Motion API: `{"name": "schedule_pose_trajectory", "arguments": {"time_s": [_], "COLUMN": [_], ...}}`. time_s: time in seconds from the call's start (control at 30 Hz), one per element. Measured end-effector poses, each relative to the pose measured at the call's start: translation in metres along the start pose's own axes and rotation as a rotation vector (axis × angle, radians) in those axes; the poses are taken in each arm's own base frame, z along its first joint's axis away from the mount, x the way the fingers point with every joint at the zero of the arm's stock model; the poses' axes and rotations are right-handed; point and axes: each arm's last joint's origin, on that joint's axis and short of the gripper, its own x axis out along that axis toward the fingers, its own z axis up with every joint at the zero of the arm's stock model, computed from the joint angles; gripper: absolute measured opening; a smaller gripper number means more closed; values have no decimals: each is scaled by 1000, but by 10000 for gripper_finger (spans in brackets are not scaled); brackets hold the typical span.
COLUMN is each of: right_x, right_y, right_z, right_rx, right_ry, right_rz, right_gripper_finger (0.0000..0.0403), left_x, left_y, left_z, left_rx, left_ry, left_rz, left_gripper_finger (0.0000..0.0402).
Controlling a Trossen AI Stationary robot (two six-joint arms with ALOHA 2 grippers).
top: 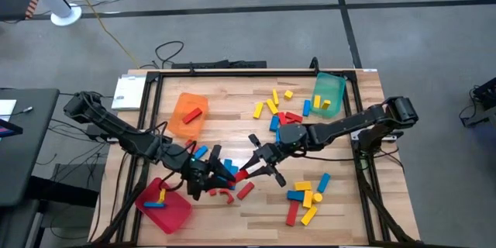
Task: Sort blocks
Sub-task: Put the red wooden block into the orange bin
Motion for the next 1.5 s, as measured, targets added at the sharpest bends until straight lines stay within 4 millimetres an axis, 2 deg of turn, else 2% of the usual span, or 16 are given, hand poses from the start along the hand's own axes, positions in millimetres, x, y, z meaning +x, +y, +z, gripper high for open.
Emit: {"name": "schedule_pose_trajectory", "arguments": {"time_s": [0.37,0.7,1.1,1.37,1.5], "right_x": [0,0,0,0,0], "right_y": [0,0,0,0,0], "right_z": [0,0,-1,-1,-1], "right_rx": [5,8,6,5,5], "right_ry": [2,4,6,5,6], "right_rz": [-1,-3,-4,-4,-4], "right_gripper_finger": [95,95,95,95,95], "left_x": [0,1,1,1,1], "left_y": [5,7,5,6,6], "left_z": [1,-6,-8,-9,-9], "left_rx": [-25,-50,-23,-16,-16], "left_ry": [-33,-14,16,34,45], "left_rz": [20,-4,-19,1,13], "left_gripper_finger": [118,90,98,136,136]}}
